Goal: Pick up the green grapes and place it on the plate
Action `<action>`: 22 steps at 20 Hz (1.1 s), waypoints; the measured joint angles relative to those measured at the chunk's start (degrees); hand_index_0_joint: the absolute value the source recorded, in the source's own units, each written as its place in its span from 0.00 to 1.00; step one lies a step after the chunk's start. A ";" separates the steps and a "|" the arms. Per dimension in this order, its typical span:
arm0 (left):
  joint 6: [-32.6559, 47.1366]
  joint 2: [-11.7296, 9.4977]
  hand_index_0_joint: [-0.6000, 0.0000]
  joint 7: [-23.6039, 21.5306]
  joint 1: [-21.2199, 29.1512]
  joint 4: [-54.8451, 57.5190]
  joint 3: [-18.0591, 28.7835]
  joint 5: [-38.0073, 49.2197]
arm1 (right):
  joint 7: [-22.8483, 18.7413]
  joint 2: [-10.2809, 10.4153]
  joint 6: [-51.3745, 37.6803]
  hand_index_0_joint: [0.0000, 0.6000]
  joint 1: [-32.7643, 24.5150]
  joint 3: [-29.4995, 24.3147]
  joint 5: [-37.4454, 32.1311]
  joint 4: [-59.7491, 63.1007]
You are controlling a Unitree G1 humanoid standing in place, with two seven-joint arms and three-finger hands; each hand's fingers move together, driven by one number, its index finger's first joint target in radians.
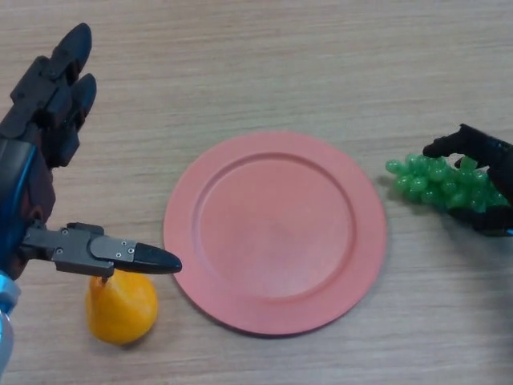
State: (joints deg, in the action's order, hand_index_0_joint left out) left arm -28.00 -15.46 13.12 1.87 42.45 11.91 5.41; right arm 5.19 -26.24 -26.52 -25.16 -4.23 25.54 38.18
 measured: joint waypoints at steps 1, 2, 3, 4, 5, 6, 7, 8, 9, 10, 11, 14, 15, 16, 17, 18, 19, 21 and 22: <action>0.00 0.00 1.00 0.02 -0.04 0.06 -0.10 0.01 | 3.92 2.11 7.26 1.00 2.15 -0.33 -7.63 -8.60; -0.01 0.00 1.00 0.01 -0.09 0.08 -0.03 0.01 | 7.53 3.55 14.49 1.00 3.64 -0.42 -14.94 -15.86; 0.00 0.01 1.00 0.04 -0.08 0.21 -0.12 0.06 | 9.43 5.55 26.99 1.00 5.83 -0.92 -23.76 -27.74; -0.05 0.00 1.00 0.04 -0.13 0.19 -0.05 0.02 | 9.30 6.72 36.16 1.00 6.39 -1.15 -30.52 -34.89; -0.06 0.02 1.00 0.05 -0.12 0.25 -0.14 0.05 | 8.87 6.77 40.63 1.00 6.67 -0.67 -33.75 -41.06; -0.07 0.01 1.00 0.05 -0.11 0.24 -0.06 0.02 | 8.18 6.79 41.07 1.00 6.63 -0.07 -33.69 -43.69; -0.14 -0.04 1.00 0.05 0.04 0.28 -0.03 0.03 | 7.20 7.45 42.73 1.00 6.91 0.60 -33.39 -47.94; -0.65 -0.21 1.00 0.05 0.37 0.38 0.00 0.04 | 6.83 8.30 42.99 1.00 6.92 1.69 -32.91 -49.79; -0.88 -0.52 1.00 0.05 0.90 0.86 0.01 0.05 | 6.71 10.64 47.26 1.00 7.30 3.65 -30.94 -54.20; -0.88 -0.83 1.00 0.05 1.25 1.07 -0.03 0.36 | 6.69 11.73 47.37 1.00 7.27 6.21 -28.85 -54.70; -0.88 -1.01 1.00 0.05 1.48 1.31 0.00 2.00 | 6.70 13.26 49.35 1.00 7.59 10.11 -25.77 -56.22; -0.88 -0.95 1.00 0.04 1.27 1.31 -0.01 2.27 | 6.27 15.10 51.82 1.00 7.12 17.84 -24.58 -57.96; -0.87 -0.94 1.00 -0.01 1.27 1.31 0.05 2.29 | 4.09 15.14 53.07 1.00 7.38 20.22 -25.67 -59.21; -0.86 -0.94 1.00 -0.08 1.28 1.30 0.27 2.29 | 3.23 15.29 58.61 1.00 7.86 20.94 -27.01 -62.29; -0.84 -0.95 1.00 -0.20 1.30 1.28 1.59 2.92 | 4.80 15.29 63.55 0.83 8.18 21.85 -27.48 -63.88; -0.78 -1.01 1.00 -0.65 1.44 1.28 2.41 3.71 | 5.66 15.28 64.54 0.67 8.78 22.48 -27.11 -63.85; -0.58 -1.05 1.00 -1.82 1.45 1.27 2.44 3.84 | 6.75 15.17 65.14 0.42 9.09 22.84 -25.85 -63.41; -0.19 -1.05 1.00 -1.82 1.25 1.07 2.37 4.46 | 6.91 15.18 64.88 0.01 8.66 22.79 -23.28 -63.11; 0.11 -1.06 1.00 -1.82 1.14 1.04 2.36 4.45 | 6.91 15.17 63.76 0.00 8.11 22.72 -22.95 -62.30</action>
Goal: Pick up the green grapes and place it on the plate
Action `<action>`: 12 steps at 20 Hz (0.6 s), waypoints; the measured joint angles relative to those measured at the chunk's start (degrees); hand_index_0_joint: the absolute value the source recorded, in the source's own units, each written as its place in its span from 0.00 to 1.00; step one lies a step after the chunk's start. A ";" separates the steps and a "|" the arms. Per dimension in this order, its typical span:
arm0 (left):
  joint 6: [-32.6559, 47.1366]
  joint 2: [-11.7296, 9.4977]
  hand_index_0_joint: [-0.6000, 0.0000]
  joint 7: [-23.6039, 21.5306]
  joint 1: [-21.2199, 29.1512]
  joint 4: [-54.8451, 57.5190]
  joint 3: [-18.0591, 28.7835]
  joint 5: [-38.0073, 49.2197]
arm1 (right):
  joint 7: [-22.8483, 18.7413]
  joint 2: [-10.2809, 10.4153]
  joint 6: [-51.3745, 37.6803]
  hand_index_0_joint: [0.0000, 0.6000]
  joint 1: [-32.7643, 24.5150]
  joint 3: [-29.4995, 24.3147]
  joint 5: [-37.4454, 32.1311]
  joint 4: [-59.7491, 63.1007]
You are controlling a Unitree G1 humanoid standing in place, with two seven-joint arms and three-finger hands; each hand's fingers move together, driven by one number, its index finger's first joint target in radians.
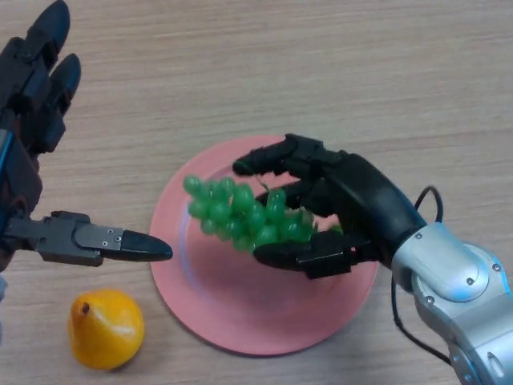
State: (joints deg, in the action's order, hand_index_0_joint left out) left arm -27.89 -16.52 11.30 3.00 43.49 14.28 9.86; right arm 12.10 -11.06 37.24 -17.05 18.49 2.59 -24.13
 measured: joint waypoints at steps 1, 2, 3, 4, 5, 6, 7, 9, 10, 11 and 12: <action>0.33 0.00 1.00 0.00 -0.05 0.00 0.00 0.00 | -0.06 0.00 -1.79 0.00 -0.85 -0.15 0.48 0.94; 0.35 0.00 1.00 -0.01 -0.05 0.00 0.00 0.00 | -0.07 0.00 -2.20 0.00 -1.47 -0.29 0.48 0.98; 0.35 0.00 1.00 -0.02 -0.04 0.01 -0.12 -0.04 | -0.23 0.01 -3.83 0.00 -1.86 -0.61 0.47 0.95; 0.35 0.00 1.00 -0.05 -0.05 0.01 -0.21 -0.05 | -0.25 0.02 -4.60 0.00 -1.88 -0.95 0.45 0.76; 0.35 0.01 1.00 -0.06 -0.10 0.02 -0.34 -0.09 | -0.24 0.03 -4.60 0.00 -1.86 -1.94 0.42 0.22; 0.35 0.04 1.00 -0.06 -0.16 0.02 -0.38 -0.10 | -0.23 0.03 -4.60 0.00 -1.76 -2.95 0.43 -0.65; 0.38 0.14 1.00 -0.07 -0.18 0.02 -0.45 -0.12 | -0.05 0.06 -4.60 0.00 -1.29 -5.33 0.37 -3.02; 0.41 0.15 1.00 -0.20 -0.13 0.00 -0.67 -0.12 | 1.24 0.13 -4.62 0.00 -0.21 -10.51 0.16 -7.02; 0.43 0.15 1.00 -0.21 -0.12 -0.01 -0.88 -0.12 | 2.08 0.12 -4.63 0.00 1.08 -12.90 -0.09 -8.90; 0.43 0.15 1.00 -0.26 -0.11 -0.07 -0.99 -0.12 | 2.18 0.05 -4.63 0.00 2.42 -15.63 -1.76 -10.10; 0.43 0.15 1.00 -0.26 -0.13 -0.07 -1.22 -0.11 | 2.16 -0.41 -4.63 0.00 3.57 -17.32 -3.27 -10.63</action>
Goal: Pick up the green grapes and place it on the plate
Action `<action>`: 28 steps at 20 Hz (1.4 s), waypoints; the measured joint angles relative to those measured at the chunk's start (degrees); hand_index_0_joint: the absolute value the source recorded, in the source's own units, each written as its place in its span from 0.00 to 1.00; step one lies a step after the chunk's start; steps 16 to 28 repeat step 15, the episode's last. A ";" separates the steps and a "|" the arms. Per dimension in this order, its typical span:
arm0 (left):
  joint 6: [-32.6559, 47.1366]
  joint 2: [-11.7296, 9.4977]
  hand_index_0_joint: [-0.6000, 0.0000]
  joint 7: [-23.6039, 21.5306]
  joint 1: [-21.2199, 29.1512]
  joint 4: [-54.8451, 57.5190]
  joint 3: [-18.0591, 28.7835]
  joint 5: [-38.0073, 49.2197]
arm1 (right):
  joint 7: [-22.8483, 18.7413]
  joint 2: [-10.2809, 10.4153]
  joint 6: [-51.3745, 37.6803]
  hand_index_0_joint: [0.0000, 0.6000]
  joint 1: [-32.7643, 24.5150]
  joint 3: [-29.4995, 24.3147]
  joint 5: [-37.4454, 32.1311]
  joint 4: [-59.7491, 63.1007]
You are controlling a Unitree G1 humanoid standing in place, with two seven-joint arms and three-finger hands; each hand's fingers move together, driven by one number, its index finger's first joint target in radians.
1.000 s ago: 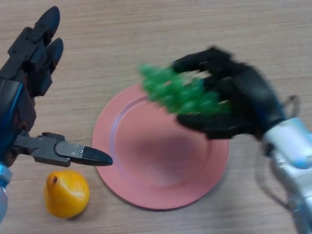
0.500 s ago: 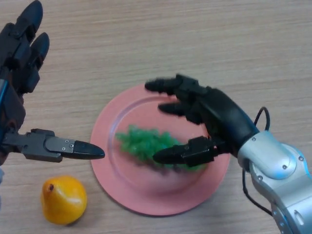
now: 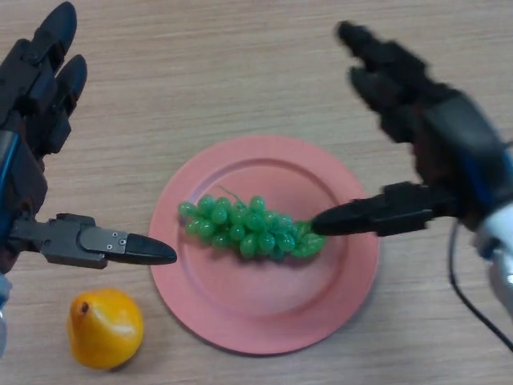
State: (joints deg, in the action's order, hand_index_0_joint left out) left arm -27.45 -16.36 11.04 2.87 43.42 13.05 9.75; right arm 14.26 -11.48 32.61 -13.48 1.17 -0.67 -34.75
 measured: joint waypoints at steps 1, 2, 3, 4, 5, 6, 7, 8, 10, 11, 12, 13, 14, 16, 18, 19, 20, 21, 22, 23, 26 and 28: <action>0.02 0.02 1.00 0.00 -0.12 -0.05 -0.11 0.07 | -0.57 -1.37 0.00 0.00 1.55 -2.16 -2.12 -0.65; 0.18 0.02 1.00 0.00 -0.38 -0.19 -0.03 0.06 | -1.60 -1.89 0.00 0.00 2.64 -3.84 -4.58 -1.61; 0.21 0.23 1.00 0.00 -0.70 -0.54 -0.01 0.07 | -3.73 -2.23 -0.01 0.00 4.01 -5.80 -7.00 -3.45; 0.39 0.50 1.00 0.00 -1.16 -0.65 0.04 0.07 | -4.45 -2.85 -0.43 0.00 5.49 -6.55 -8.06 -4.85; 0.46 0.66 1.00 0.00 -1.46 -1.07 0.03 0.14 | -4.50 -3.55 -0.87 0.00 7.33 -7.40 -8.47 -6.34; 0.47 0.73 1.00 0.01 -1.57 -1.11 0.06 0.18 | -4.92 -3.54 -0.86 0.00 8.49 -7.69 -8.60 -7.59; 0.70 0.74 1.00 0.24 -1.81 -1.16 0.12 0.18 | -5.59 -3.53 -0.80 0.00 9.18 -7.67 -9.45 -9.24; 1.36 0.74 1.00 0.97 -2.15 -1.39 0.17 0.20 | -6.29 -3.52 -0.72 0.00 9.22 -7.60 -10.37 -10.39; 1.40 0.76 1.00 1.81 -2.86 -1.44 0.17 0.30 | -6.45 -3.48 -0.74 0.00 9.31 -7.22 -10.43 -11.60; 1.40 0.76 1.00 2.16 -2.88 -1.43 0.34 0.31 | -6.48 -3.35 -0.74 0.00 9.57 -6.46 -10.17 -11.60; 1.39 0.76 1.00 2.25 -2.87 -1.43 0.47 0.33 | -6.47 -3.15 -0.74 0.00 9.82 -5.90 -10.19 -11.60; 1.38 0.76 1.00 2.34 -2.85 -1.43 0.70 0.43 | -6.47 -3.13 -0.74 0.00 9.95 -5.28 -10.10 -11.60; 1.38 0.76 1.00 2.38 -2.78 -1.41 0.80 0.62 | -6.47 -3.13 -0.74 0.00 9.92 -5.28 -9.61 -11.60; 1.38 0.76 1.00 2.50 -2.73 -1.41 1.00 0.65 | -6.47 -3.12 -0.74 0.00 9.92 -5.27 -8.65 -11.60; 1.38 0.76 1.00 2.50 -2.73 -1.41 1.00 0.65 | -6.47 -3.12 -0.74 0.00 9.92 -5.27 -8.65 -11.60; 1.38 0.76 1.00 2.50 -2.73 -1.41 1.00 0.65 | -6.47 -3.12 -0.74 0.00 9.92 -5.27 -8.65 -11.60; 1.38 0.76 1.00 2.50 -2.73 -1.41 1.00 0.65 | -6.47 -3.12 -0.74 0.00 9.92 -5.27 -8.65 -11.60; 1.38 0.76 1.00 2.50 -2.73 -1.41 1.00 0.65 | -6.47 -3.12 -0.74 0.00 9.92 -5.27 -8.65 -11.60; 1.38 0.76 1.00 2.50 -2.73 -1.41 1.00 0.65 | -6.47 -3.12 -0.74 0.00 9.92 -5.27 -8.65 -11.60; 1.38 0.76 1.00 2.50 -2.73 -1.41 1.00 0.65 | -6.47 -3.12 -0.74 0.00 9.92 -5.27 -8.65 -11.60; 1.38 0.76 1.00 2.50 -2.73 -1.41 1.00 0.65 | -6.47 -3.12 -0.74 0.00 9.92 -5.27 -8.65 -11.60; 1.38 0.76 1.00 2.50 -2.73 -1.41 1.00 0.65 | -6.47 -3.12 -0.74 0.00 9.92 -5.27 -8.65 -11.60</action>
